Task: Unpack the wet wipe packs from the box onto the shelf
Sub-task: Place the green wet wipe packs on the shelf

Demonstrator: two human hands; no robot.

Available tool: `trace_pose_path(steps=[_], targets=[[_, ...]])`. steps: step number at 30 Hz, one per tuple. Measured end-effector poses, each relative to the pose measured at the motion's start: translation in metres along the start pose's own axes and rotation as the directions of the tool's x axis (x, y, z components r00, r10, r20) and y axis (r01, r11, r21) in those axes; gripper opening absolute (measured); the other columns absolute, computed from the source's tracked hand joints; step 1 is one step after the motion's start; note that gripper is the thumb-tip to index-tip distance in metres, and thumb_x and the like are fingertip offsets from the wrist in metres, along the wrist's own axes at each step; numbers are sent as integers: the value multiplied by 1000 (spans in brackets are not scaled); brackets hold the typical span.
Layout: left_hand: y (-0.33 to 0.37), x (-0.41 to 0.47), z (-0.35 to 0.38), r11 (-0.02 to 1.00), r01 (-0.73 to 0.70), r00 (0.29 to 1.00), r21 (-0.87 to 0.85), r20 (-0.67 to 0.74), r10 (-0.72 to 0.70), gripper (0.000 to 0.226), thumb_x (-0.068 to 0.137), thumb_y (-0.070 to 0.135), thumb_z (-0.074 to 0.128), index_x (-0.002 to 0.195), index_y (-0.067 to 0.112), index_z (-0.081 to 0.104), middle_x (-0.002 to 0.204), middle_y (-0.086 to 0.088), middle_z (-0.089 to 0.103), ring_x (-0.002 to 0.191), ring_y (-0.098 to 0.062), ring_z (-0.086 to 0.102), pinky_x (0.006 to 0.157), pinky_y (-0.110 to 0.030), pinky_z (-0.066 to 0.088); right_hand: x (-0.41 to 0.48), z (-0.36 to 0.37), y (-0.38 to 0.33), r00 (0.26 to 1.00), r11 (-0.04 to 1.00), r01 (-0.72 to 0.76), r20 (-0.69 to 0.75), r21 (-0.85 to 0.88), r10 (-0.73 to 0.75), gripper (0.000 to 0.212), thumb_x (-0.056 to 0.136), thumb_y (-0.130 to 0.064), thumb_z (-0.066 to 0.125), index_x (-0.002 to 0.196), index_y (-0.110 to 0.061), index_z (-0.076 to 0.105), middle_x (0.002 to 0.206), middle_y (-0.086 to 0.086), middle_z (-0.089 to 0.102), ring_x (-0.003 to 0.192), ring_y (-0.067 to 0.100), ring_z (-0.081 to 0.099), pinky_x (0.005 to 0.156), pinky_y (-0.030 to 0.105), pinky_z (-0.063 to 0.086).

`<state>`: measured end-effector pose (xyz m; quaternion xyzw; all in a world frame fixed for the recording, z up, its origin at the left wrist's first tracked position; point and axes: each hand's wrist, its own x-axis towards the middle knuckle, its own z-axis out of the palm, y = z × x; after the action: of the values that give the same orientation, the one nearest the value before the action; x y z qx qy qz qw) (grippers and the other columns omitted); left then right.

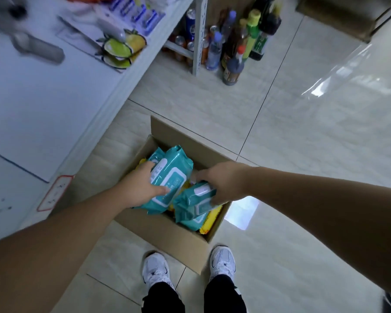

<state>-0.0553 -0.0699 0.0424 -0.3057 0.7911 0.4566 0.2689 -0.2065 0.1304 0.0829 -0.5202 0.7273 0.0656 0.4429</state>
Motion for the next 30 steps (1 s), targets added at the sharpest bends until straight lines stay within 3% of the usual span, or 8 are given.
trace_pose_path(steps=[2,5,10,14,20,24,27,30], targets=[[22,-25,-23,1000,-27,1000,16,1,27,51,80,28,83,119,26,51,106,8,68,89,-7,68,70,-26,54,-26,-31,-12,1000,1000,12,-20,17,-12,59,81,-38,75,134,-28,53,104,-6,61,89,17,50,74,28,37],[53,-63,-57,999,-45,999,19,7,44,45,78,31,84,113,31,56,103,8,71,87,-8,71,76,-34,60,-67,-75,-26,1000,996,8,-31,89,-5,49,81,-37,78,124,-24,59,92,-12,52,90,16,51,76,28,38],[114,-135,-112,996,-94,995,-1,19,95,38,75,32,86,104,31,63,96,7,75,85,-10,74,83,-43,61,-147,-145,-40,999,955,-13,-34,297,24,30,75,-36,84,86,-35,56,88,-15,64,80,4,62,66,22,47],[165,-195,-157,993,-118,990,-28,79,120,48,72,31,87,114,23,65,104,-1,76,92,-20,76,87,-51,60,-218,-200,-55,997,941,-22,-66,338,47,34,75,-39,84,98,-23,65,95,-5,73,86,14,72,75,34,60],[239,-290,-216,987,-156,978,21,146,152,42,80,20,84,117,19,64,108,-2,77,96,-23,76,88,-47,60,-319,-276,-78,990,944,-3,-129,329,48,37,81,-40,81,108,-21,66,102,-2,76,87,13,75,82,37,63],[275,-359,-253,978,-185,979,92,104,175,47,76,34,86,117,22,65,109,-2,77,95,-24,76,90,-51,59,-379,-328,-105,987,942,36,-160,334,19,35,84,-34,81,112,-18,67,102,-2,78,87,14,76,77,32,63],[294,-413,-278,971,-201,979,129,50,196,43,82,30,83,119,22,64,109,-2,77,96,-21,76,88,-44,60,-412,-363,-133,982,949,79,-187,304,-21,34,86,-31,79,115,-16,66,101,-1,78,86,13,77,72,26,61],[298,-473,-302,970,-195,979,143,-32,202,39,85,29,80,119,24,63,108,0,77,96,-19,76,87,-42,61,-432,-396,-173,969,963,154,-225,223,-103,37,85,-33,79,115,-16,65,104,2,78,89,17,77,76,33,63]])
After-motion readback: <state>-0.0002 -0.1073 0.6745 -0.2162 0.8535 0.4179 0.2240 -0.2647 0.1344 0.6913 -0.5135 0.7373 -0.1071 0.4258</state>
